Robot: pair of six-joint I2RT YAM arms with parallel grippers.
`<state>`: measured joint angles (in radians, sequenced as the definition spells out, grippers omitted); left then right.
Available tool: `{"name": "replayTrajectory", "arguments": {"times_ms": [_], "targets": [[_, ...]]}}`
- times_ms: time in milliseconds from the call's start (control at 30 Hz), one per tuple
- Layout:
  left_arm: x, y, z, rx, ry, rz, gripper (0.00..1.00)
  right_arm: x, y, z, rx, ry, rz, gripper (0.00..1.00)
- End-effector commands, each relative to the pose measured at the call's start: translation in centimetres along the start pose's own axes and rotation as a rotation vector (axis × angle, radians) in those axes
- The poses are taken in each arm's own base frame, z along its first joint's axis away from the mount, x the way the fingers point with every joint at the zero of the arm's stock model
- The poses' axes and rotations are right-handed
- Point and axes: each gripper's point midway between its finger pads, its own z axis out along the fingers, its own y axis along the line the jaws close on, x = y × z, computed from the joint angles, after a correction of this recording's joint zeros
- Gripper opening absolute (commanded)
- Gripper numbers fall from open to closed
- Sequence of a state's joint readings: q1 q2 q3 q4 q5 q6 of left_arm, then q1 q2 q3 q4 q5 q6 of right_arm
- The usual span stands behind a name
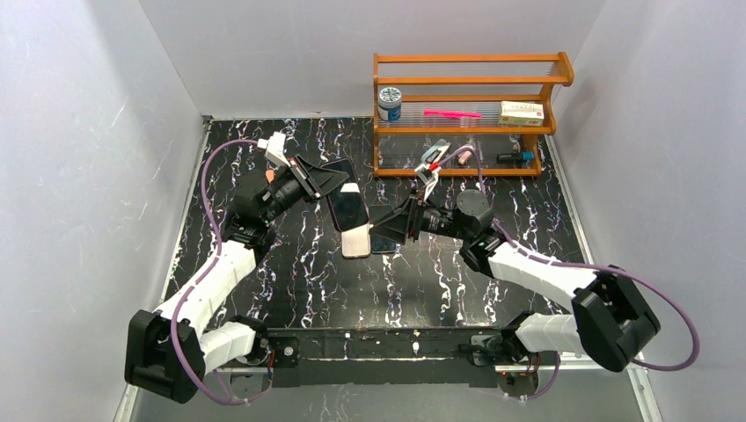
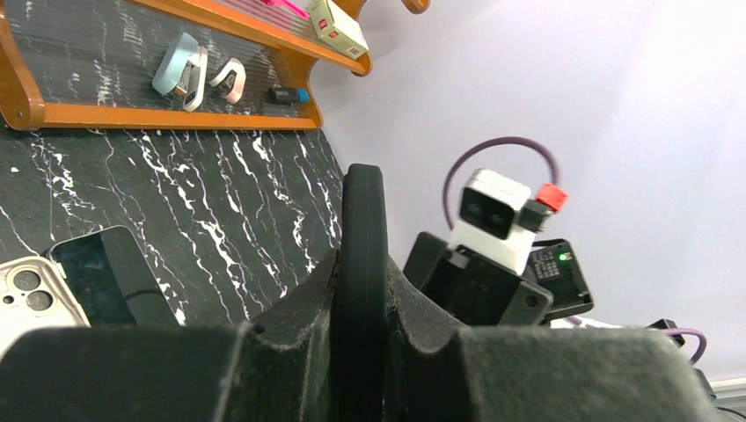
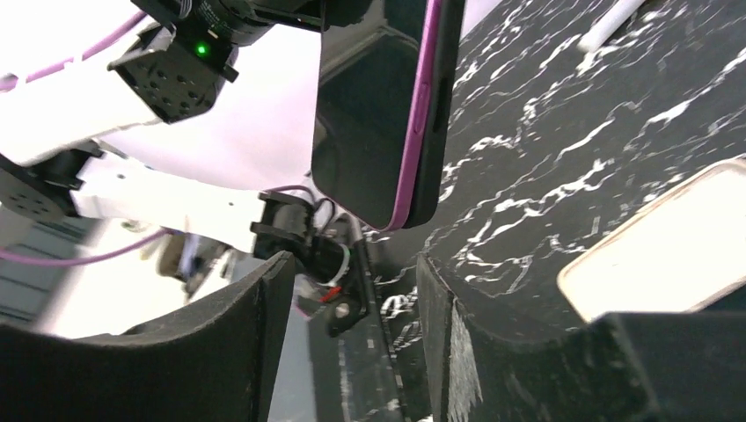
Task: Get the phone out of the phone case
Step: Remove the phone case from the phone.
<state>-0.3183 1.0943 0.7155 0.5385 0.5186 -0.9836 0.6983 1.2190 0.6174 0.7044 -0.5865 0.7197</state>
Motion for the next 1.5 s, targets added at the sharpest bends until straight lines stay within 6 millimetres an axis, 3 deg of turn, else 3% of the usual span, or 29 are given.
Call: {"name": "replayTrajectory", "arguments": {"times_ms": [0, 367, 833, 1267, 1467], "targets": [[-2.0, -3.0, -0.1, 0.095, -0.077, 0.018, 0.00, -1.4, 2.9, 0.4, -0.155, -0.057, 0.132, 0.58], [-1.4, -3.4, -0.2, 0.133, -0.054, -0.016, 0.00, -2.3, 3.8, 1.1, -0.232, -0.071, 0.179, 0.43], [-1.5, -4.9, -0.5, 0.190, -0.048, -0.033, 0.00, -2.5, 2.5, 1.3, -0.183, -0.110, 0.211, 0.43], [-0.2, -4.8, -0.9, 0.207, 0.005, -0.030, 0.00, -4.0, 4.2, 1.1, -0.234, -0.142, 0.178, 0.40], [1.0, -3.9, -1.0, 0.197, 0.035, -0.008, 0.00, -5.0, 5.2, 1.1, -0.262, -0.150, 0.158, 0.39]]}}
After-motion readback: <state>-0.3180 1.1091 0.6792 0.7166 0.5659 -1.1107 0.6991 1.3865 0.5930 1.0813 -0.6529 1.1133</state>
